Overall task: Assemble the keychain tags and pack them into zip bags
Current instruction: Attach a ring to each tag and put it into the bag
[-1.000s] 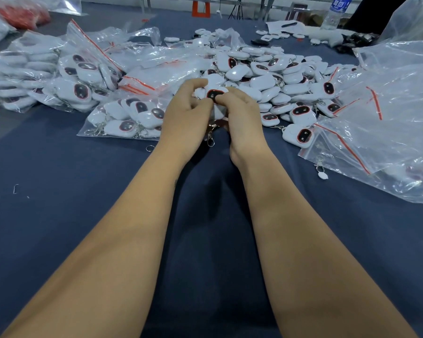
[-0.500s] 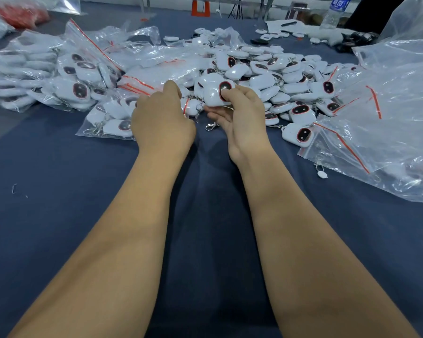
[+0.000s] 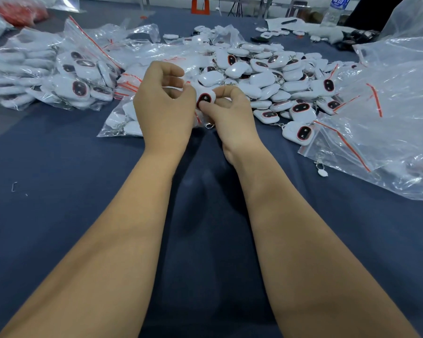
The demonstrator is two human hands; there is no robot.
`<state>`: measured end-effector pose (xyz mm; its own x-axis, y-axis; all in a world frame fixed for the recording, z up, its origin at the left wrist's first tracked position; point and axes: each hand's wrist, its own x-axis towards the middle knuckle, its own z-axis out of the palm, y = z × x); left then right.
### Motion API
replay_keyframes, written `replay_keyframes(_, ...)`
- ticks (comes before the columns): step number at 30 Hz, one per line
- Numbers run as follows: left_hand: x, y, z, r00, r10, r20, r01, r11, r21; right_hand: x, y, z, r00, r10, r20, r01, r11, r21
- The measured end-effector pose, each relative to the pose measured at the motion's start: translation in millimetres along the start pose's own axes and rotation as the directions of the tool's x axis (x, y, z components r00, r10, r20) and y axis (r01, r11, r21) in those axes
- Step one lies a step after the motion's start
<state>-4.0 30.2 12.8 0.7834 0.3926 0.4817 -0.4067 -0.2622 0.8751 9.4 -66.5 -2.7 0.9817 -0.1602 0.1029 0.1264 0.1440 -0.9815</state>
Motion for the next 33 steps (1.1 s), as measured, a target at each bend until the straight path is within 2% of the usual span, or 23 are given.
replay_keyframes(3, -2.3, 0.2, 2.2, 0.999, 0.048, 0.017, -0.048, 0.999, 0.011, -2.4, 2.3, 3.3, 0.995, -0.083, 0.048, 0.092, 0.969, -0.228)
replay_keyframes(5, -3.1, -1.2, 2.9, 0.996, 0.075, 0.04, -0.077, 0.996, 0.042, -3.1, 2.7, 3.7, 0.988, -0.099, 0.115, 0.128, 0.95, -0.286)
replay_keyframes(10, -3.7, -5.6, 4.8, 0.986, 0.138, 0.097, -0.151, 0.978, 0.142, -6.5, -0.2, 3.6, 0.977, -0.014, 0.213, 0.034, 0.995, -0.089)
replay_keyframes(12, -4.3, -7.6, 4.9, 0.979, 0.162, 0.126, -0.186, 0.961, 0.205, -8.3, -1.9, 4.5, 0.986, -0.025, 0.164, 0.041, 0.995, -0.091)
replay_keyframes(16, -1.7, -12.2, 5.1, 0.952, 0.212, 0.22, -0.287, 0.869, 0.403, -5.8, -6.3, -5.1, 0.982, -0.13, -0.138, 0.084, 0.951, -0.296)
replay_keyframes(18, -0.3, -15.8, 5.2, 0.948, 0.15, 0.279, -0.288, 0.777, 0.56, -5.0, -6.7, -12.5, 0.956, -0.159, -0.247, 0.02, 0.874, -0.486)
replay_keyframes(21, -1.0, -21.6, 6.0, 0.943, 0.069, 0.327, -0.282, 0.69, 0.667, -5.7, -6.1, -16.3, 0.972, -0.144, -0.188, -0.047, 0.66, -0.75)
replay_keyframes(24, 0.5, -24.2, 4.0, 0.958, 0.045, 0.284, -0.244, 0.649, 0.721, -4.1, -4.3, -13.9, 0.994, -0.069, -0.089, -0.04, 0.52, -0.853)
replay_keyframes(28, 4.6, -27.7, -2.7, 0.979, 0.018, 0.201, -0.171, 0.604, 0.778, -2.5, 0.0, -13.5, 0.997, -0.062, -0.05, -0.02, 0.421, -0.907)
replay_keyframes(30, 4.5, -26.8, -2.6, 0.979, 0.041, 0.202, -0.182, 0.626, 0.758, -1.6, 0.9, -14.4, 0.994, -0.1, -0.046, 0.0, 0.416, -0.909)
replay_keyframes(31, 3.9, -25.3, -1.1, 0.972, 0.09, 0.218, -0.221, 0.665, 0.713, -0.9, 1.5, -15.1, 0.991, -0.125, -0.04, 0.022, 0.457, -0.889)
replay_keyframes(33, 0.8, -19.8, 3.3, 0.936, 0.229, 0.266, -0.34, 0.782, 0.523, -1.0, 2.1, -16.1, 0.986, -0.158, -0.048, 0.066, 0.645, -0.762)
